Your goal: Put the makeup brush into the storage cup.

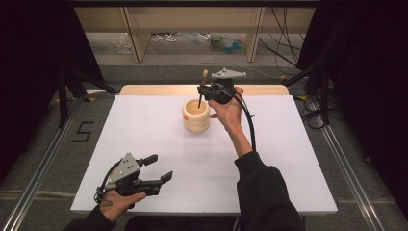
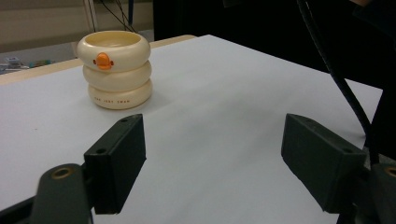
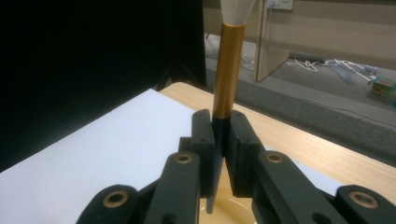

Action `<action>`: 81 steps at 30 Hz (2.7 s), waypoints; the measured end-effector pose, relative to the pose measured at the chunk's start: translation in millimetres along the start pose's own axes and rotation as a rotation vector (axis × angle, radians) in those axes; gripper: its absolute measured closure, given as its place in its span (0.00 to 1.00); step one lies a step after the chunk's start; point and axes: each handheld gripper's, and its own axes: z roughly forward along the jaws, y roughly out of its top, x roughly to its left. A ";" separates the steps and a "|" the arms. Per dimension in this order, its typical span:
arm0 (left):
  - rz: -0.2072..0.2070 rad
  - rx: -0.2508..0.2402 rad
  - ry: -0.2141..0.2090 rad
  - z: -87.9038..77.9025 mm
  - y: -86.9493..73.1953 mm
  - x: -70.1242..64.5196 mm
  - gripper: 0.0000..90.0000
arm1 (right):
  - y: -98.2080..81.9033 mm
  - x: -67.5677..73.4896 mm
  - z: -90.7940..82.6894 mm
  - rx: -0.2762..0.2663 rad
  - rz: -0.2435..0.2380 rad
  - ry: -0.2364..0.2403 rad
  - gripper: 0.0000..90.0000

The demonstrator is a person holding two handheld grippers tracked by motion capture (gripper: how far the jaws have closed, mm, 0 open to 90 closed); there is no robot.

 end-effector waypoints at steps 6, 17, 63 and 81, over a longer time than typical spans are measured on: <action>-0.028 0.001 0.005 -0.1 -0.6 -1.8 0.24 | 3.1 0.4 5.7 -0.001 -0.005 -0.012 0.93; -0.023 0.002 0.005 0.0 -0.7 -2.1 0.24 | 0.3 -4.4 14.1 0.013 0.024 -0.022 0.93; -0.009 0.003 0.004 -0.2 -0.9 -2.2 0.24 | -23.4 -6.0 50.2 0.172 0.011 -0.039 0.93; -0.023 0.005 0.008 -0.3 -1.0 -2.1 0.24 | -24.8 -5.8 43.8 0.215 0.021 -0.107 0.43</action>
